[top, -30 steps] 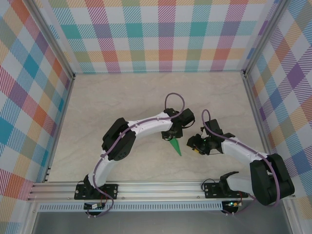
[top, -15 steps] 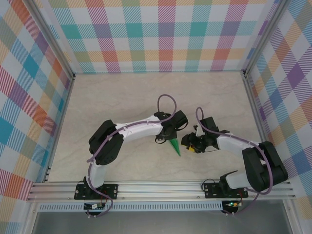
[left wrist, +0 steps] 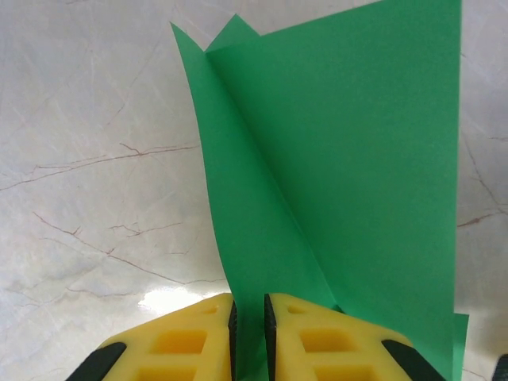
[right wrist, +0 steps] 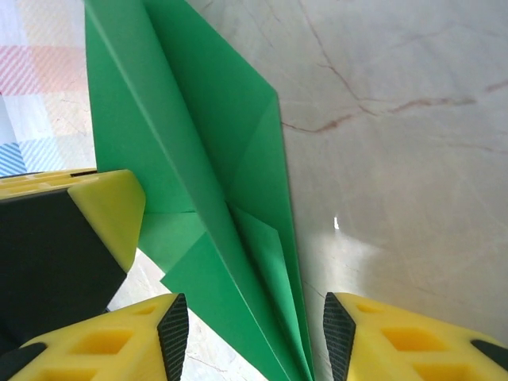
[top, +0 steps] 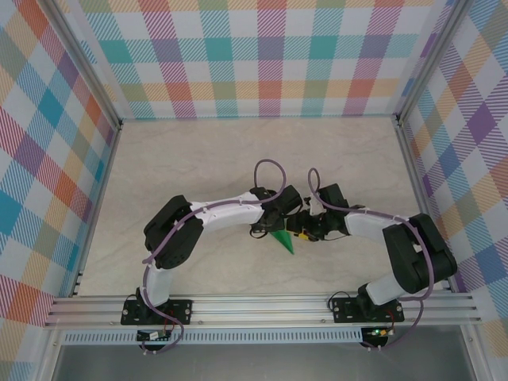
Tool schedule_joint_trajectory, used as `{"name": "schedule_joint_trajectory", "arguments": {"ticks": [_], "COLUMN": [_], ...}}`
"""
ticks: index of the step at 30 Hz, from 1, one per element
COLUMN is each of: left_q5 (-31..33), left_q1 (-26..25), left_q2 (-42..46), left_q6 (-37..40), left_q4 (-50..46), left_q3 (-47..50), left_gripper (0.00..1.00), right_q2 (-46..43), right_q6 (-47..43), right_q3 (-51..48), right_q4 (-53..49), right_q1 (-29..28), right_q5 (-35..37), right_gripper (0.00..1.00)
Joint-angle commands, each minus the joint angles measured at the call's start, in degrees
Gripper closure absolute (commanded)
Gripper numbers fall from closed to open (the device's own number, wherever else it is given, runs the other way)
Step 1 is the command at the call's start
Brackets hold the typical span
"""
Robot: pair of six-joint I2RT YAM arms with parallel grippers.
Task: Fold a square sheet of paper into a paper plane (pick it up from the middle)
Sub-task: Move a paper plane to the center of the table.
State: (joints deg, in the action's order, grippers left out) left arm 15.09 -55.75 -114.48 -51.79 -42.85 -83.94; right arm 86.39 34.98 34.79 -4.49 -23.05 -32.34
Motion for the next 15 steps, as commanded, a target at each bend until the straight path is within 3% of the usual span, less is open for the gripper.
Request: {"name": "schedule_joint_trajectory", "arguments": {"ticks": [1,15], "left_q5": [0.4,0.4], "left_q1": [0.57,0.62], "left_q2": [2.72,3.16], "left_q6": [0.08,-0.32], "left_q4": [1.05,1.67], "left_q3": [1.11,2.64], "left_gripper": [0.82,0.82], "right_q2": [1.5,6.38], "right_q6": [-2.69,-2.94], "right_q3": [2.31,4.56], "right_q4": [2.27,2.93], "right_q1": [-0.68,-3.03], "right_q5": [-2.23,-3.16], "right_gripper": [0.5,0.56]}}
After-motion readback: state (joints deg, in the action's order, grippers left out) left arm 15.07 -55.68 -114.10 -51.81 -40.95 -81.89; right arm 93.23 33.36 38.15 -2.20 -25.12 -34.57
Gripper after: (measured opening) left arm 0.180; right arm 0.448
